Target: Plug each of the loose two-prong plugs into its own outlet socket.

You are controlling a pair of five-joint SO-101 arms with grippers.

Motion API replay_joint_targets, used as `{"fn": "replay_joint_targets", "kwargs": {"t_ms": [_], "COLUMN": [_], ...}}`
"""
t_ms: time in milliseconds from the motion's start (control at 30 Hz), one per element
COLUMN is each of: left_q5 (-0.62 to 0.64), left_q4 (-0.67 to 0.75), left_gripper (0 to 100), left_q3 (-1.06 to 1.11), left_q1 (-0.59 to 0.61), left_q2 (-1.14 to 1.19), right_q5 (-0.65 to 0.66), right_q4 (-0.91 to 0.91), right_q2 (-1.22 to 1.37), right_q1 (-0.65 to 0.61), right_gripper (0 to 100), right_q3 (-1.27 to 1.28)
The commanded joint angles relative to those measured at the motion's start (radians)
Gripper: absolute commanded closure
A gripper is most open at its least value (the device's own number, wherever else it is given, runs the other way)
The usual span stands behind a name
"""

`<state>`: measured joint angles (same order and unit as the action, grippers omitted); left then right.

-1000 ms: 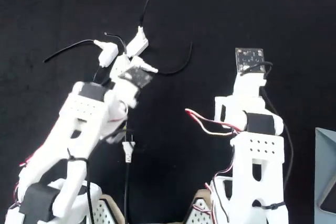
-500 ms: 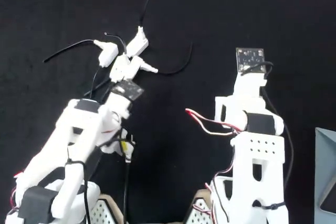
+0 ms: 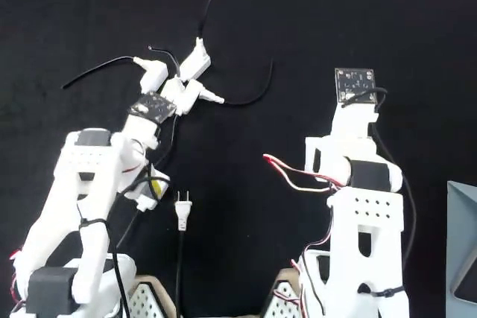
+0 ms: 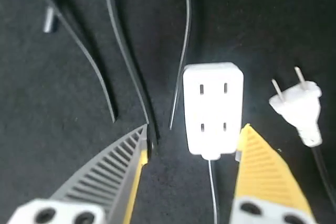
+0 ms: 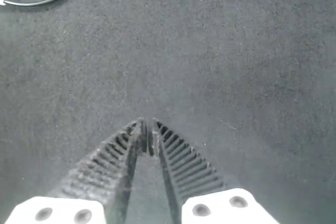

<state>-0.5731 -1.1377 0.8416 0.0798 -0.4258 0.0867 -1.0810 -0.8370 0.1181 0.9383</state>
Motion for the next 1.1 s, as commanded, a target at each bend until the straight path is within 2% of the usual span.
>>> {"fn": "replay_joint_targets", "kwargs": {"t_ms": [0,167,333,500,633,800,1067], "left_q5": [0.126,0.262,0.304,0.305,0.305,0.305,0.41], "left_q4": [-0.143,-0.218,-0.141,-0.002,0.06,0.078,0.077], "left_gripper": [73,73,73,73,73,82,93], "left_q3": [-0.134,-0.136,-0.022,0.084,0.085,0.01,-0.084], "left_q1": [-0.074,-0.223,-0.346,-0.367,-0.369,-0.392,-0.572], "left_q2": [-0.064,-0.152,-0.166,-0.084,0.046,0.218,0.287], "right_q5": [-0.006,-0.005,-0.005,-0.005,-0.005,-0.005,-0.005], "right_q4": [0.002,0.002,0.002,0.0,0.0,-0.002,0.002], "right_q2": [-0.01,-0.01,-0.01,-0.01,-0.01,-0.01,-0.01], "right_q1": [-0.014,-0.014,-0.014,-0.014,-0.014,-0.014,-0.014], "right_gripper": [98.6,98.6,98.6,98.6,98.6,98.6,98.6], "right_q3": [-0.028,-0.028,-0.028,-0.028,-0.028,-0.028,-0.028]}}
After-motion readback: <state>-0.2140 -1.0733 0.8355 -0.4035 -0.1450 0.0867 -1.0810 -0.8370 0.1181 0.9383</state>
